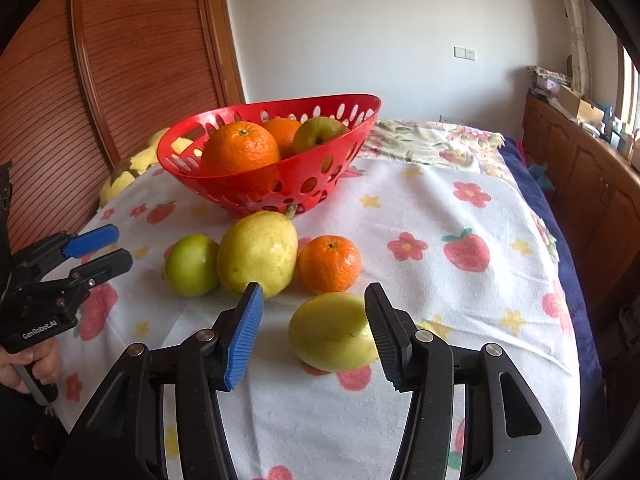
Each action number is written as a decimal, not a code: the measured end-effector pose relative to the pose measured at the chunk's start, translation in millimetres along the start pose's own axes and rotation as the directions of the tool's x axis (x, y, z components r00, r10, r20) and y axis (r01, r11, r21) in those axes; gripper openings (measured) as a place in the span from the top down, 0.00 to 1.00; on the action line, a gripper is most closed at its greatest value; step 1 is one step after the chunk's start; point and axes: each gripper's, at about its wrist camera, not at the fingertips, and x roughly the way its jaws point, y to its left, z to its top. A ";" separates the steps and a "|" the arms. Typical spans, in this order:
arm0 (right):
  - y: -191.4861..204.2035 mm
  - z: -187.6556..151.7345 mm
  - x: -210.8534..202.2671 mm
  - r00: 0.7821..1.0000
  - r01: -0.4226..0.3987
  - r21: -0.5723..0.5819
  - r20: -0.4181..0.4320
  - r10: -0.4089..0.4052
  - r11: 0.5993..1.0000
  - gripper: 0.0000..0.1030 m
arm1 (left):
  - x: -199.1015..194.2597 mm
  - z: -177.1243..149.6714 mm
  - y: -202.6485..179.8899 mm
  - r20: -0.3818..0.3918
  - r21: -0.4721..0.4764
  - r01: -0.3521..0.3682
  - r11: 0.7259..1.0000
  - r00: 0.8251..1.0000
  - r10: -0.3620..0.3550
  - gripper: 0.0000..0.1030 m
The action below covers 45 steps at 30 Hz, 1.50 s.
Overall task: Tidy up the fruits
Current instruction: 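Close right tool on the large yellow fruit while left tool approaches a green apple, then close left tool on the green apple and lift it while right tool holds the yellow fruit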
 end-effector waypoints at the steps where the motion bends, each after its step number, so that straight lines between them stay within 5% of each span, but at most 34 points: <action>1: -0.4 -0.4 0.3 1.000 0.006 -0.001 -0.001 -0.006 1.000 0.47 | 0.0 0.3 -0.1 0.000 0.002 0.000 1.000 1.000 0.000 0.51; 11: -14.6 -7.6 4.5 0.998 0.063 0.007 -0.026 -0.063 0.998 0.43 | 0.3 0.9 0.9 -0.003 -0.001 -0.003 1.000 1.000 0.003 0.50; 23: -15.5 -12.0 14.1 0.997 0.030 0.021 -0.068 -0.028 0.999 0.43 | 1.3 0.9 1.2 -0.006 -0.001 -0.004 1.000 1.000 0.004 0.50; 45: -1.5 -44.2 -19.4 1.000 0.005 0.045 -0.004 -0.004 0.999 0.44 | 3.3 0.1 -0.9 -0.015 0.008 -0.020 1.000 1.000 0.020 0.45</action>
